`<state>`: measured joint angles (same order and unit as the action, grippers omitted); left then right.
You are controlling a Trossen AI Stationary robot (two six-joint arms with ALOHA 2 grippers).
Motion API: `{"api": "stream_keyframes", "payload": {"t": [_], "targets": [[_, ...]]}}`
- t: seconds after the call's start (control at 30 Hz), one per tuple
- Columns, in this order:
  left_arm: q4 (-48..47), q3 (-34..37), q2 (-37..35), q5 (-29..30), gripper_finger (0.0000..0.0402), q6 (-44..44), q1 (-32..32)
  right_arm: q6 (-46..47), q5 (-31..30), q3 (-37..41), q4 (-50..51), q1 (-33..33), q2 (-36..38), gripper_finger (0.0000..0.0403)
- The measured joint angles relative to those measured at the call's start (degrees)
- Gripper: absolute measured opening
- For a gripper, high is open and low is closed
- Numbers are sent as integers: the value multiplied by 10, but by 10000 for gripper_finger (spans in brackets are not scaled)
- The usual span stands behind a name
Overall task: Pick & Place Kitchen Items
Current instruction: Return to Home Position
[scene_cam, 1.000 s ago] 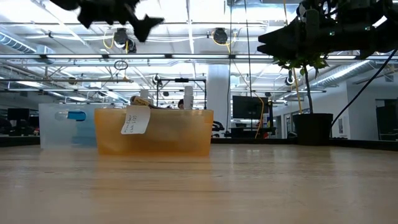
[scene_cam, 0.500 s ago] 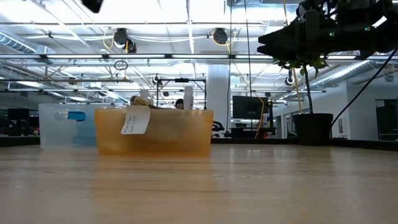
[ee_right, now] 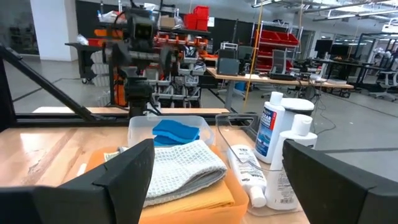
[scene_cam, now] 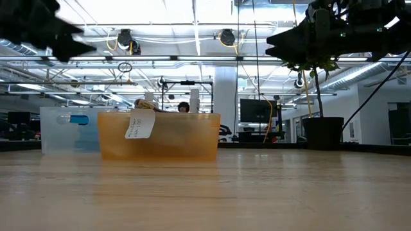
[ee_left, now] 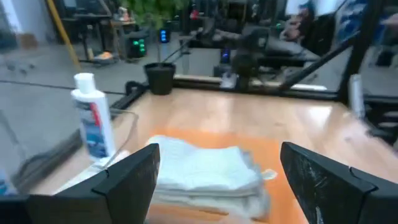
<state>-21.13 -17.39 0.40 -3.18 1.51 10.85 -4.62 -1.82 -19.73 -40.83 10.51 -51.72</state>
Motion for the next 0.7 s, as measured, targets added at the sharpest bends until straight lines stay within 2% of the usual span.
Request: {"api": "stream_keyframes", "payload": {"t": [0.13, 0.37, 0.53, 0.7], "targets": [[73, 38, 26, 14, 338, -14, 0, 17, -1, 0, 4, 0, 2, 322], [126, 91, 25, 30, 338, -13, 0, 44, -1, 0, 33, 0, 21, 322], [175, 125, 25, 33, 337, -12, 0, 87, -14, 0, 113, 0, 81, 322], [230, 166, 25, 34, 338, -7, 0, 105, -41, 0, 217, 0, 174, 322]]}}
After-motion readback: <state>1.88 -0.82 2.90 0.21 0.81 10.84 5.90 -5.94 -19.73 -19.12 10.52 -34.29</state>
